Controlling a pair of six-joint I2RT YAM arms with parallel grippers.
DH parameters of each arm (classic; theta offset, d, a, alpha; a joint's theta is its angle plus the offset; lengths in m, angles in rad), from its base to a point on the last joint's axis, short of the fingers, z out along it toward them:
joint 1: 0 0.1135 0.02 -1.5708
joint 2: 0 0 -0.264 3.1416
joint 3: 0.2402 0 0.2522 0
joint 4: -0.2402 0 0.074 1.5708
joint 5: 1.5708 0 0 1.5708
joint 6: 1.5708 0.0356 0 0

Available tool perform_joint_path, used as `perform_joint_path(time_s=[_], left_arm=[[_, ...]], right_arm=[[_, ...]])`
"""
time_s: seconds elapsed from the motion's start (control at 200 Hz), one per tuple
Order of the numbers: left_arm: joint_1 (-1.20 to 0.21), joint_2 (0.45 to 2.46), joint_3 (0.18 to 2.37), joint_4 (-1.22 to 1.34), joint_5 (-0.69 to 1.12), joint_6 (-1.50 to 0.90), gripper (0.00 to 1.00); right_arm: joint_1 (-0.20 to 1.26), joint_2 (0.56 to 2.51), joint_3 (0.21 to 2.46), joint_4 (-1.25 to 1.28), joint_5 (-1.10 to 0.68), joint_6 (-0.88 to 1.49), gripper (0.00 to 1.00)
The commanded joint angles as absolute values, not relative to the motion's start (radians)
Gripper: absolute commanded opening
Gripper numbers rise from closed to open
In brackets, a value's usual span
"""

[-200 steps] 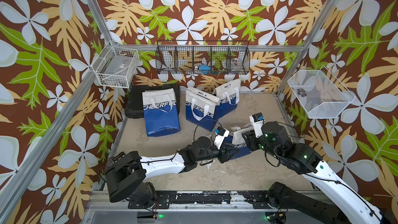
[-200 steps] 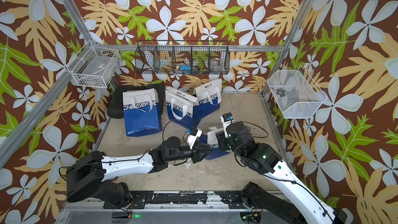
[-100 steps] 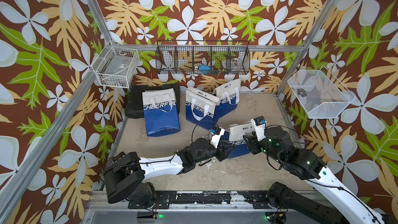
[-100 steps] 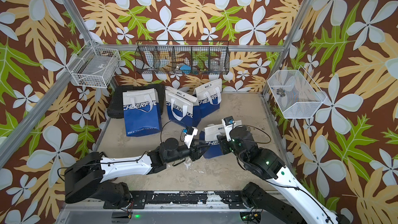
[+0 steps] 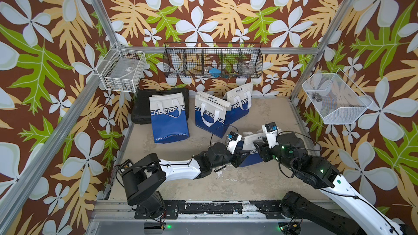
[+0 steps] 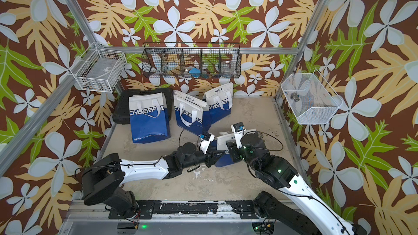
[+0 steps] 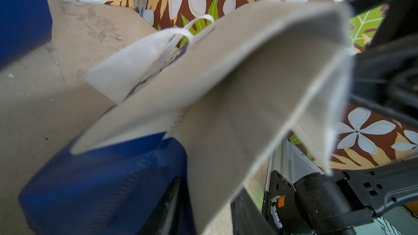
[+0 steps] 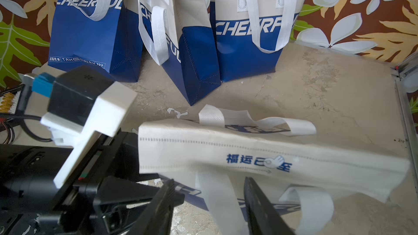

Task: Open the takeout bag
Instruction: Pick up the takeout bag at the center of the board, then open the takeout bag at the center of the board.

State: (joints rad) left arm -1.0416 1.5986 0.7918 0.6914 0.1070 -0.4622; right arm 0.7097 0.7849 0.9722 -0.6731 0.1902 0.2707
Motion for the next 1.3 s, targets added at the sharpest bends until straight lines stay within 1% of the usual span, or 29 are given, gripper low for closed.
perform_joint_path(time_s=[0.0, 0.04, 0.05, 0.065, 0.14, 0.19, 0.305, 0.35, 0.43, 0.585, 0.661, 0.756, 0.991, 1.076, 1.231, 1.296], left_arm=[[-1.042, 1.58, 0.81, 0.72, 0.095, -0.452, 0.19], [-1.042, 1.56, 0.806, 0.713, 0.085, -0.454, 0.09], [-1.042, 1.554, 0.806, 0.712, 0.085, -0.454, 0.04], [-1.042, 1.547, 0.805, 0.708, 0.084, -0.454, 0.0], [-1.042, 1.504, 0.8, 0.664, 0.087, -0.45, 0.0], [-1.042, 1.47, 0.792, 0.629, 0.095, -0.444, 0.0], [-1.042, 1.363, 0.737, 0.58, 0.09, -0.444, 0.0], [-1.042, 1.318, 0.716, 0.557, 0.085, -0.44, 0.0], [-1.042, 1.24, 0.681, 0.52, 0.082, -0.428, 0.0], [-1.042, 1.117, 0.639, 0.452, 0.087, -0.42, 0.0], [-1.042, 1.075, 0.635, 0.405, 0.07, -0.42, 0.0], [-1.042, 1.032, 0.633, 0.361, 0.06, -0.422, 0.0], [-1.042, 0.967, 0.623, 0.304, 0.075, -0.43, 0.0], [-1.042, 0.95, 0.622, 0.289, 0.074, -0.43, 0.0], [-1.042, 0.937, 0.619, 0.271, 0.083, -0.425, 0.0], [-1.042, 0.936, 0.621, 0.267, 0.093, -0.424, 0.0]], right_arm=[[0.721, 0.785, 0.969, -0.648, 0.207, 0.24, 0.52], [0.735, 0.784, 0.965, -0.641, 0.218, 0.23, 0.53], [0.741, 0.784, 0.964, -0.637, 0.222, 0.226, 0.53], [0.75, 0.783, 0.962, -0.631, 0.23, 0.224, 0.53], [0.817, 0.783, 0.956, -0.598, 0.294, 0.203, 0.54], [0.898, 0.791, 0.956, -0.574, 0.374, 0.185, 0.55], [1.136, 0.844, 0.956, -0.511, 0.621, 0.131, 0.58], [1.23, 0.876, 0.956, -0.481, 0.744, 0.109, 0.6], [1.335, 0.929, 0.959, -0.422, 0.917, 0.072, 0.62], [1.341, 0.953, 0.934, -0.276, 1.005, -0.015, 0.61], [1.342, 0.951, 0.933, -0.257, 1.002, -0.028, 0.6], [1.342, 0.943, 0.92, -0.2, 0.957, -0.062, 0.59], [1.341, 1.052, 0.928, -0.088, 0.94, -0.175, 0.58], [1.341, 1.072, 0.924, -0.023, 0.96, -0.219, 0.57], [1.342, 1.102, 0.921, 0.06, 1.003, -0.279, 0.47], [1.342, 1.105, 0.917, 0.077, 1.001, -0.292, 0.39]])
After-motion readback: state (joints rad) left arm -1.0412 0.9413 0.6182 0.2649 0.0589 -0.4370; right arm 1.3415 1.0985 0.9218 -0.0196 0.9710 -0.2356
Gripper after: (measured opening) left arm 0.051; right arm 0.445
